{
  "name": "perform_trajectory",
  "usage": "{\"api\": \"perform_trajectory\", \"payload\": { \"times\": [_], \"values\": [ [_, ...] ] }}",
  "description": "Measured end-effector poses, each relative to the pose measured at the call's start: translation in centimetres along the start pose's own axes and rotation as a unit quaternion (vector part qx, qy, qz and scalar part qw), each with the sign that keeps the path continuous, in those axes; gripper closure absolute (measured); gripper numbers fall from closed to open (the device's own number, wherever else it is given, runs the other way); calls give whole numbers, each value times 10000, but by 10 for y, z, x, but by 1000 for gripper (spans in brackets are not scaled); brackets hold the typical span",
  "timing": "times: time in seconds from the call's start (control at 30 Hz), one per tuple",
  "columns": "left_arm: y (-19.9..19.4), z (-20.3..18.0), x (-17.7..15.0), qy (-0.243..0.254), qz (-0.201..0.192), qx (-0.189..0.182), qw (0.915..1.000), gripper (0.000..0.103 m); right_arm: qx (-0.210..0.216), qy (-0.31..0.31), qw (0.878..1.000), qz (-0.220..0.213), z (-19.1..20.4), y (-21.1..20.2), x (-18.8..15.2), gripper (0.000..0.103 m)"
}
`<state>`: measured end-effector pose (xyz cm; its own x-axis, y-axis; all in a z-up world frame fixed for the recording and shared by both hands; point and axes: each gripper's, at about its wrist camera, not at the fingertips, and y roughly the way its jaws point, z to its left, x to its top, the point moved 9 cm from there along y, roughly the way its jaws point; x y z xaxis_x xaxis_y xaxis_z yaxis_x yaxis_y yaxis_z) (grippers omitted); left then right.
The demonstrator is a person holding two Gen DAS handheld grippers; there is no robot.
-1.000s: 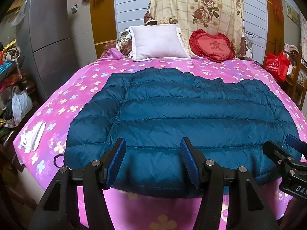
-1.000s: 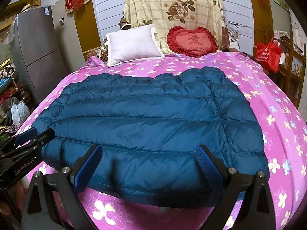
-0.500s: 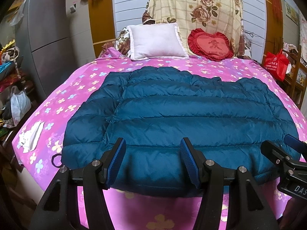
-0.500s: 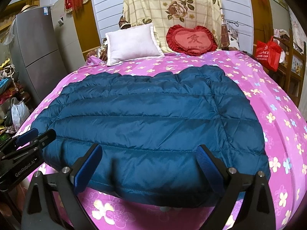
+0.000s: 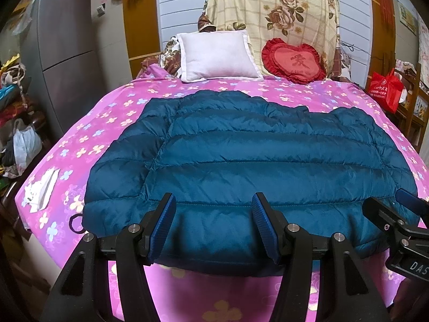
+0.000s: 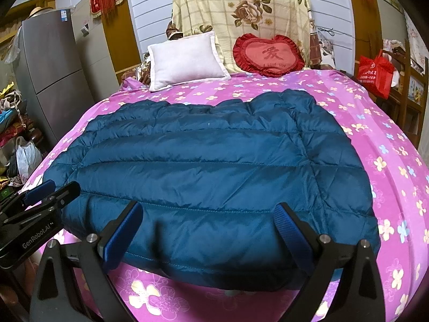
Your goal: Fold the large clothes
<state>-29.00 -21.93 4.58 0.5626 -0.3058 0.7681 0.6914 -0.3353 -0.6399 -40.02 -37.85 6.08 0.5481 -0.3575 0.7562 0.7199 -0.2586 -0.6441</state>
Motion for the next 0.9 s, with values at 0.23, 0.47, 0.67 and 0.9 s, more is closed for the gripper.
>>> {"api": "perform_trajectory", "payload": {
  "times": [0.23, 0.47, 0.67, 0.9],
  "values": [
    [3, 0, -1, -8, 24, -21, 10000, 64, 17, 6, 10000, 39, 0, 3, -1, 3],
    [4, -1, -1, 9, 44, -14, 10000, 64, 20, 8, 10000, 54, 0, 5, -2, 3],
    [8, 0, -1, -47, 88, -42, 9999, 64, 20, 12, 10000, 85, 1, 9, -3, 3],
    [13, 7, 0, -88, 90, -101, 9999, 64, 17, 10, 9999, 108, 1, 10, -3, 3]
  ]
}}
